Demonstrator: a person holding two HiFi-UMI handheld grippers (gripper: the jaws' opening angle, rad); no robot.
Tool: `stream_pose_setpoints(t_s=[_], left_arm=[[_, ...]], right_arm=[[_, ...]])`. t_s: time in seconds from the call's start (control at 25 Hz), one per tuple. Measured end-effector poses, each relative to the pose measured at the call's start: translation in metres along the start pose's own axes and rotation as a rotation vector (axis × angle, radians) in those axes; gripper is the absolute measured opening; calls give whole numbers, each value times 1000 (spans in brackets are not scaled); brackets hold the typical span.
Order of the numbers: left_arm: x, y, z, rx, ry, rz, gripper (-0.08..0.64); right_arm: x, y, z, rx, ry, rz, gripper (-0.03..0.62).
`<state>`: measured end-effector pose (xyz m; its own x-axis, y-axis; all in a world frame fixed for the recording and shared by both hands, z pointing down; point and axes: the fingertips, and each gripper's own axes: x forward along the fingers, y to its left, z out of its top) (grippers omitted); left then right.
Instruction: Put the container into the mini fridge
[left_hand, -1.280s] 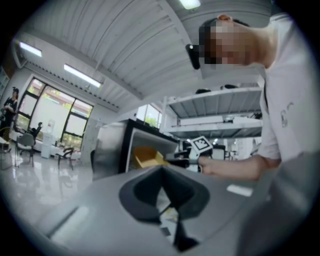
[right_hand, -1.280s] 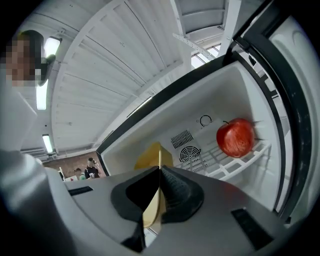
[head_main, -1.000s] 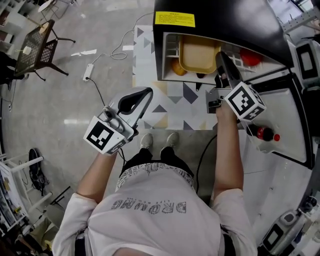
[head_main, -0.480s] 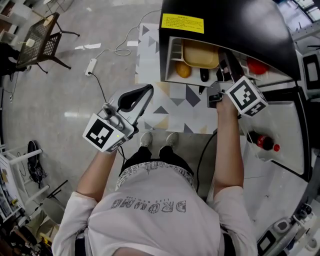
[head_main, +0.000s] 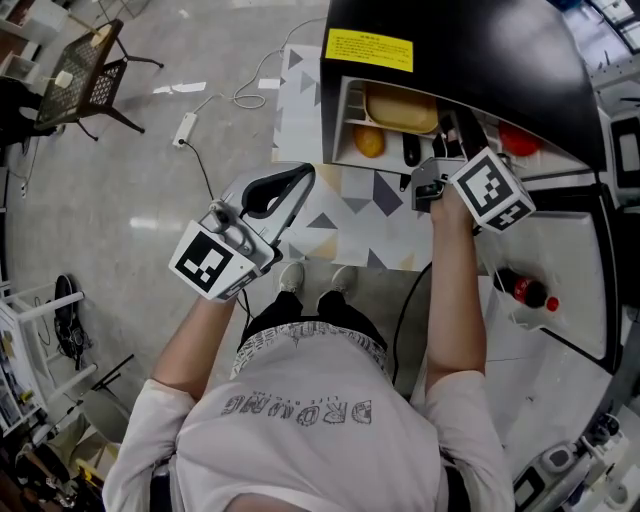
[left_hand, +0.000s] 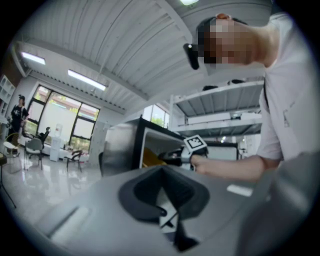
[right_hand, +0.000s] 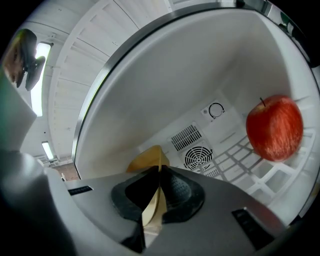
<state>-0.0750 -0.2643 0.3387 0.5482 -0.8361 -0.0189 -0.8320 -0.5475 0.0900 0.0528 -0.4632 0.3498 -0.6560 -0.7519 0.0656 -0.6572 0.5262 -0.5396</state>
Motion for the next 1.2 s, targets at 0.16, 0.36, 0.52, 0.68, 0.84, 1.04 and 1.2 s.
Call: stream_pose_setpoints(t_s=[0.16, 0.36, 0.52, 0.68, 0.84, 1.04, 1.2], left_arm=[[4, 0, -1, -4, 0, 1, 5], [8, -1, -2, -5, 1, 1, 5], [10, -1, 0, -3, -3, 1, 5], [11, -2, 0, -2, -4, -2, 5], [12, -5, -1, 2, -2, -12, 5], [13, -11, 2, 7, -8, -26, 5], [10, -16, 5, 8, -15, -35, 5]], right_arm=[[2, 2, 2, -1, 2, 6, 20], [3, 1, 3, 2, 15, -2, 23], [3, 1, 3, -2, 19, 3, 23], [1, 1, 3, -20, 15, 2, 23], [-6, -1, 7, -25, -10, 5, 23], [-16, 2, 9, -37, -21, 16, 21], [-27, 7, 9, -45, -26, 17, 17]])
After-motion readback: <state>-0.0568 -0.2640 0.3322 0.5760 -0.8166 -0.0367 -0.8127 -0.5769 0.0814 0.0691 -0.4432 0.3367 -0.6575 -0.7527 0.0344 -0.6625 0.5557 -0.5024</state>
